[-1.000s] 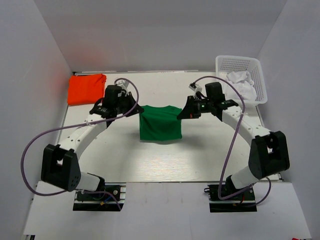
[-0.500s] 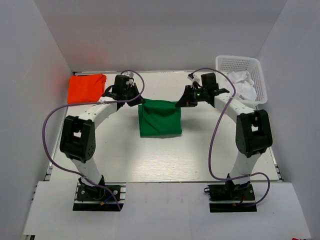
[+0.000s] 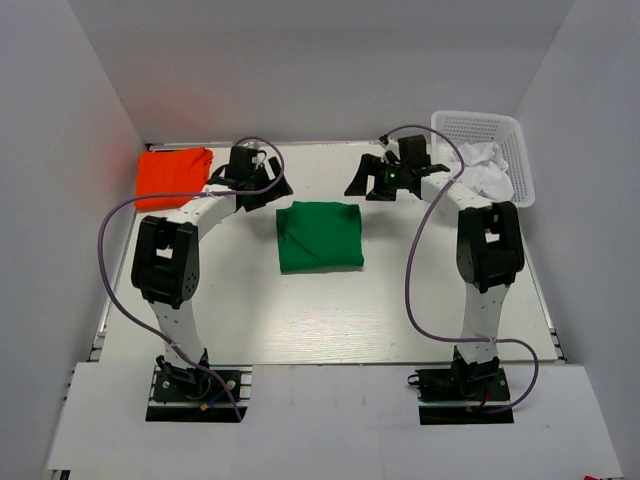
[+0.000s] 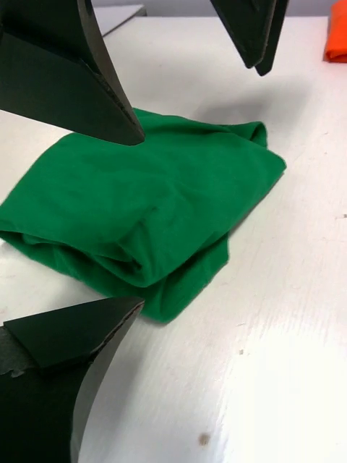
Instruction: Fold and stack the t-shirts
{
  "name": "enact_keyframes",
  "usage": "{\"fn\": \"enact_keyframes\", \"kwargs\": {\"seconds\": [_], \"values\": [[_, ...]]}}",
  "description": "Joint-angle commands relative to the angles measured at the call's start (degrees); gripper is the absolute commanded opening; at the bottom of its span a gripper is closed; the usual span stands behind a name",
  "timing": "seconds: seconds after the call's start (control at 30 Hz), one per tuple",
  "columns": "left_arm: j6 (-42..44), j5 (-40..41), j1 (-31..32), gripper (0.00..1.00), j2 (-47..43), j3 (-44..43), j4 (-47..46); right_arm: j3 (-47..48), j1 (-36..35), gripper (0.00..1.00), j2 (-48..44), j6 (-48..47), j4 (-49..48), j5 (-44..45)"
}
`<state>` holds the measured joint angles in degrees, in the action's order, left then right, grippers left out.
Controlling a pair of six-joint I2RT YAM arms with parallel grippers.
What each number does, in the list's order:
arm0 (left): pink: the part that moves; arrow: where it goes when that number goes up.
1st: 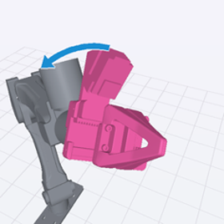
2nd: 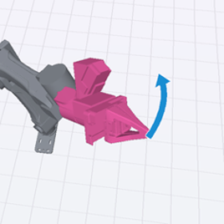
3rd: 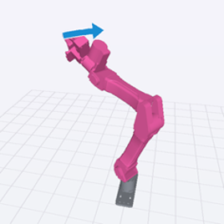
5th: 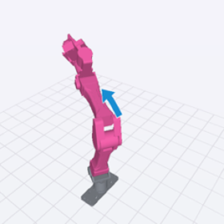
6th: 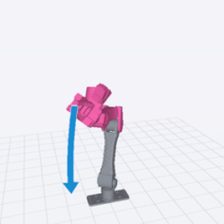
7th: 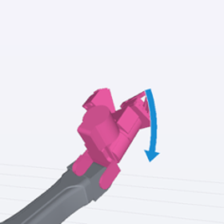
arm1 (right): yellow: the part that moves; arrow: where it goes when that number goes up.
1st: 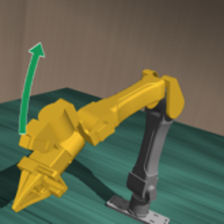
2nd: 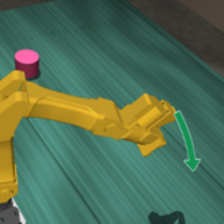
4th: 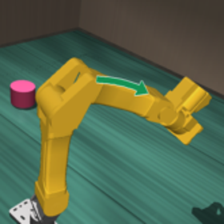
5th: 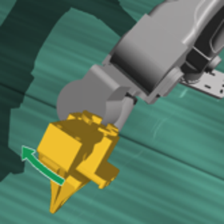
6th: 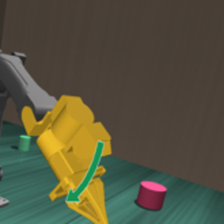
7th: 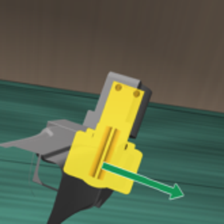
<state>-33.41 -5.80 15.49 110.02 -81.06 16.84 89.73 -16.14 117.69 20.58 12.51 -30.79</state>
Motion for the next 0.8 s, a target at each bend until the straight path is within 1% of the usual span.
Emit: {"fn": "enact_keyframes", "kwargs": {"seconds": [0.0, 0.03, 0.13, 0.2, 0.23, 0.27, 0.4, 0.47, 0.5, 0.57, 0.6, 0.77], "values": [[2.8, -3.1, 0.7, 0.99, -5.5, 3.5, -2.6, -3.1, -0.2, 0.90, -6.4, -0.9, -1.5, 4.2], [4.5, -3.9, 1.4, 0.99, -6.3, 5.4, -2.6, -5.4, -0.2, 0.90, -7.1, -1.1, -1.9, 4.9], [8.3, -13.1, 1.4, 0.99, -6.3, 8.7, -3.7, -11.1, -0.8, 0.90, -10.5, -1.9, -2.8, 5.1], [8.8, -13.2, 1.4, 0.99, -6.9, 10.0, -2.9, -12.5, -1.4, 0.90, -12.8, -2.5, -3.7, 4.8], [8.8, -13.2, 1.4, 0.99, -6.9, 11.5, -2.9, -14.6, -1.6, 0.90, -13.3, -3.1, -4.2, 3.9], [9.4, -13.2, 1.4, 0.99, -6.9, 12.3, -2.9, -15.3, -1.9, 0.90, -14.8, -3.3, -7.1, 3.2], [10.6, -13.7, 1.9, 0.99, -7.4, 15.0, -4.2, -15.6, -2.6, 0.90, -14.8, -3.1, -8.1, -1.9], [11.5, -13.7, 1.9, 0.99, -6.3, 15.0, -4.8, -16.0, -2.8, 0.90, -14.1, -2.0, -9.5, -3.4], [12.0, -13.7, 1.9, 0.99, -5.4, 14.2, -4.2, -16.5, -2.8, 0.90, -14.0, -1.7, -9.9, -5.1], [12.9, -13.7, 1.9, 0.99, -2.5, 13.0, -2.2, -17.5, -2.8, 0.90, -14.2, -1.2, -10.8, -5.3], [13.5, -13.0, 2.4, 0.97, -1.5, 12.4, -1.4, -17.7, -2.6, 0.90, -14.5, -1.1, -10.8, -4.8], [15.5, -7.7, 5.2, 0.96, 2.1, 11.3, 1.9, -19.2, -2.3, 0.90, -17.0, -1.2, -9.9, -3.6]]}}
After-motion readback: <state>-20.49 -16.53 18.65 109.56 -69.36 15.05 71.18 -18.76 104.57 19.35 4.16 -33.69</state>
